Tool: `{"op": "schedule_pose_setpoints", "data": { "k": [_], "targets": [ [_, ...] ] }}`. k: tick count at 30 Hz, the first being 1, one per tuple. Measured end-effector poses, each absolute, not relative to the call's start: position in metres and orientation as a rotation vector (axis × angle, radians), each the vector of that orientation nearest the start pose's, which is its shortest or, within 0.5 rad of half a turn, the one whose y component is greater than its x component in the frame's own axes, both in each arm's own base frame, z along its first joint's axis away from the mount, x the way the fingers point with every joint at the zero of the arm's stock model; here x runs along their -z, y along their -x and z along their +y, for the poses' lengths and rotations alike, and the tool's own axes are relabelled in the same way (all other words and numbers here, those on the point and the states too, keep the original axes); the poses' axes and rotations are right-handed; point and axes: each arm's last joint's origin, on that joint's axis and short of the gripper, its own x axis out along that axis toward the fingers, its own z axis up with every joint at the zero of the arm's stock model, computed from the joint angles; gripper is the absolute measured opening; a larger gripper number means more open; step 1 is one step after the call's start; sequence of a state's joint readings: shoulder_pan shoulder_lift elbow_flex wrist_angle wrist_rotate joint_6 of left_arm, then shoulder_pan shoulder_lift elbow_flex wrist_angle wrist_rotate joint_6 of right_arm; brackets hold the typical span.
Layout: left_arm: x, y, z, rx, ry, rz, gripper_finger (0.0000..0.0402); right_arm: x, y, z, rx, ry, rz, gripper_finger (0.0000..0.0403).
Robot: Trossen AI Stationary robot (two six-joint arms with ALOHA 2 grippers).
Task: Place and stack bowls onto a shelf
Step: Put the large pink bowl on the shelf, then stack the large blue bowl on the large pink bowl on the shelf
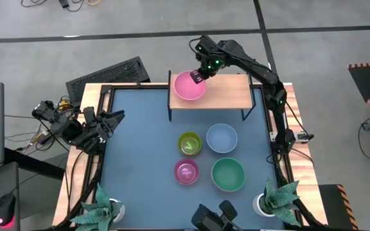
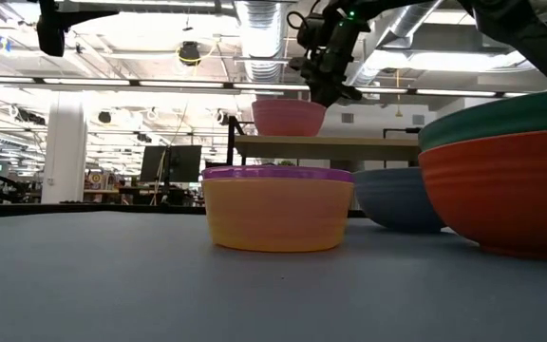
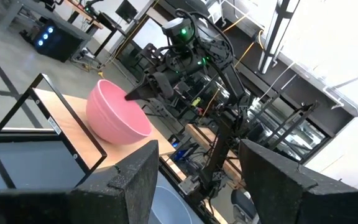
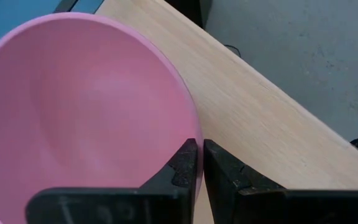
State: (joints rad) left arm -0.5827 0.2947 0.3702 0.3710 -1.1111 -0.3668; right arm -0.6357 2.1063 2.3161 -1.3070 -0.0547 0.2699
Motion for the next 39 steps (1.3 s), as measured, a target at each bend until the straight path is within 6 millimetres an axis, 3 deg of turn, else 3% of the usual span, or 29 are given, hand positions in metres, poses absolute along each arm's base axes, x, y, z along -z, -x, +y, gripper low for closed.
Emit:
{"op": "schedule_pose_setpoints", "data": {
  "k": [10,16,24,29,33,39],
  "targets": [
    [-0.293,-0.081,-0.022,-0.457,0.693,-0.395,0.0209,-0.355,-0.344,-0.253,0.648,-0.586,0.980,0.0127],
    [-0.293,-0.081,-0.022,-0.459,0.686,-0.393,0.0209,-0.370,-0.330,-0.245,0.639,-0.622,0.974,0.0176],
    [-0.293,-0.081,-0.022,-0.459,0.686,-0.393,0.0209,-0.423,-0.284,-0.183,0.664,-0.538,1.048,0.0181],
    [-0.293,-0.081,-0.022,-0.459,0.685,-0.392,0.0209,-0.441,-0.258,-0.136,0.753,-0.531,0.996,0.0176],
    [-0.293,-0.081,-0.023,-0.460,0.682,-0.389,0.0209,-0.426,-0.235,-0.101,0.857,-0.587,1.017,0.0176],
    [-0.293,-0.081,-0.023,-0.457,0.704,-0.394,0.0209,-0.367,-0.199,-0.055,1.025,-0.687,1.093,0.0176]
  ]
}}
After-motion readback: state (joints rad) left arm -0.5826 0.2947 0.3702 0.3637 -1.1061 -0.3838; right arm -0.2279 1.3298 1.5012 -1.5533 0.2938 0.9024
